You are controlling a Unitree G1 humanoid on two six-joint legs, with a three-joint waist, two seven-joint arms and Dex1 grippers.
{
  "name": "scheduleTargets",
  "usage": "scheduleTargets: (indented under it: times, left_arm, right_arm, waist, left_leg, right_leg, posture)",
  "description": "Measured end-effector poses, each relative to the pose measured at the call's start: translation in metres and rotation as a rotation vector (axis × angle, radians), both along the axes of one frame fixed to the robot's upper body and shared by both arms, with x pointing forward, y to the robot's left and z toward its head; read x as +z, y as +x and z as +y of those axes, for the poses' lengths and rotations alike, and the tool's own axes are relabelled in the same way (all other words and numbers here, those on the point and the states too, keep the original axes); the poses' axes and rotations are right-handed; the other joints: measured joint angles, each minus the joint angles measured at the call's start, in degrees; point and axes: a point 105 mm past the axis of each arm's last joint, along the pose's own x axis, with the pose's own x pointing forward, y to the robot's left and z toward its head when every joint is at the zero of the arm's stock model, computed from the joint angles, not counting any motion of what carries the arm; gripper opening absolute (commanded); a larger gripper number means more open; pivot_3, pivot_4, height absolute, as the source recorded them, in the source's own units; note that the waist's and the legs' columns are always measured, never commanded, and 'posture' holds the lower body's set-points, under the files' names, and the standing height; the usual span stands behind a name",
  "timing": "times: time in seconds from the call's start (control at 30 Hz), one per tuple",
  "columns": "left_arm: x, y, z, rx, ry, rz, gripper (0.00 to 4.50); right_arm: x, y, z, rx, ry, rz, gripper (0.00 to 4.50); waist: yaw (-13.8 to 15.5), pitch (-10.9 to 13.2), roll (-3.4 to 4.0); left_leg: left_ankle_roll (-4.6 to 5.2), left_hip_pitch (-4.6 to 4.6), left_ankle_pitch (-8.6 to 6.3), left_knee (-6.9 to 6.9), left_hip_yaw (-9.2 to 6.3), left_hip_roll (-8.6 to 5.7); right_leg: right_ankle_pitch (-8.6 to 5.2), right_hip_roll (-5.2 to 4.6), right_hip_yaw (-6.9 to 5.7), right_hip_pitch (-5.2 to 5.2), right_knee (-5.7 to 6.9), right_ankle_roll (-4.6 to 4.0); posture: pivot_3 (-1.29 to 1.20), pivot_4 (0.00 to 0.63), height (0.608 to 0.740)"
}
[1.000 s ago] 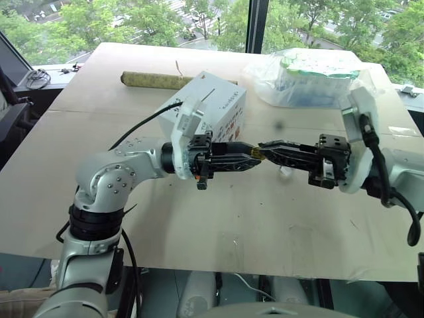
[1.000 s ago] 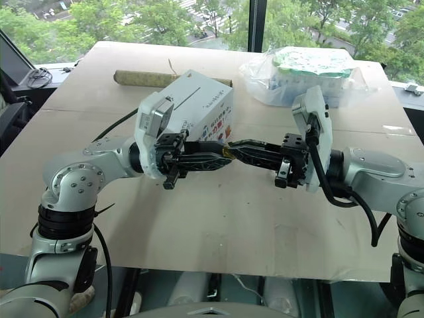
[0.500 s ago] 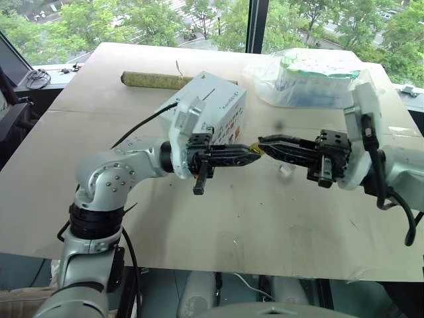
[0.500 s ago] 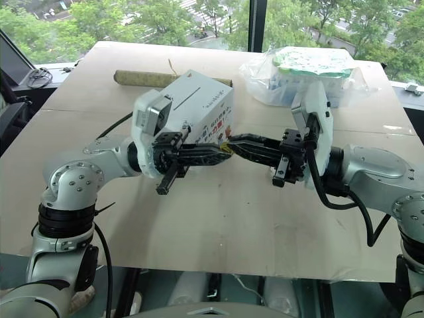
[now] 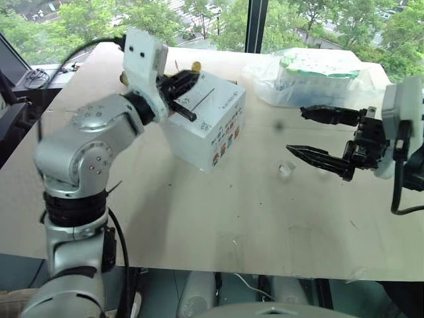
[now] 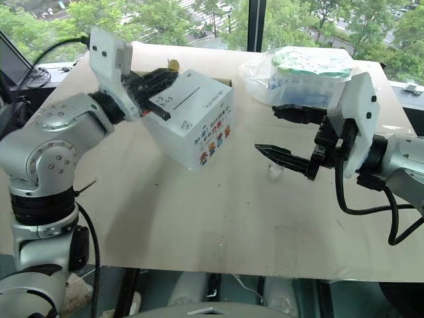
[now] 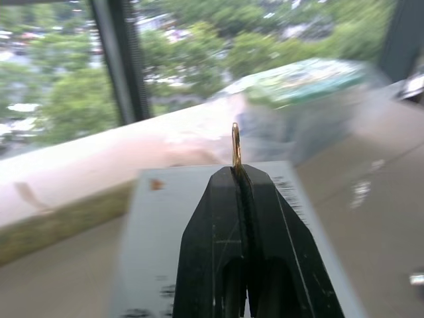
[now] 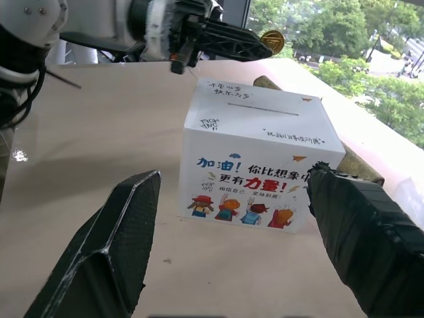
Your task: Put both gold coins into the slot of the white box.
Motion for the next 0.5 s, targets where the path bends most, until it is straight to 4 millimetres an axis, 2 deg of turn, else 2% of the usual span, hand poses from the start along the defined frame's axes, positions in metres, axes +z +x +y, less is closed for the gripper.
scheduleTargets:
  times: [0.1,0.17,0.27,0.5]
  left_arm:
    - [-0.007,0.007,-0.003,0.005,0.018,0.071,0.0]
    - [-0.025,0.012,-0.004,0.0,0.006,0.183,0.0]
    - [-0.04,0.013,-0.006,-0.002,0.015,0.276,0.0]
    - [-0.039,0.013,-0.008,0.017,0.038,0.312,0.0]
  right_arm:
    - [-0.002,-0.003,0.001,0.039,-0.005,0.001,3.8]
    - [-0.004,-0.006,0.0,0.057,-0.013,0.004,3.8]
    - [-0.004,-0.006,-0.003,0.048,-0.022,-0.009,3.8]
    - [-0.007,-0.006,-0.006,0.022,-0.044,-0.023,3.8]
  waist:
    - [0.28,0.01,0.0]
    - [0.19,0.02,-0.01]
    - [0.0,0.03,-0.02]
    - [0.03,0.03,-0.03]
  left_leg:
    - [0.0,-0.01,0.0,0.01,-0.01,-0.01]
    - [0.0,-0.05,0.0,0.02,-0.02,-0.01]
    - [-0.01,-0.08,0.01,0.04,-0.01,0.0]
    - [-0.02,0.02,0.01,0.04,0.0,0.0]
  right_leg:
    - [0.0,-0.02,-0.02,0.0,-0.01,0.01]
    - [0.0,-0.02,-0.03,-0.02,-0.01,0.01]
    - [-0.01,-0.02,-0.03,-0.05,-0.01,0.01]
    - [-0.01,-0.02,-0.01,0.02,0.02,0.01]
  posture:
    - [0.0,0.15,0.74]
    - [0.0,0.15,0.74]
    - [0.0,0.15,0.74]
    - [0.0,0.15,0.74]
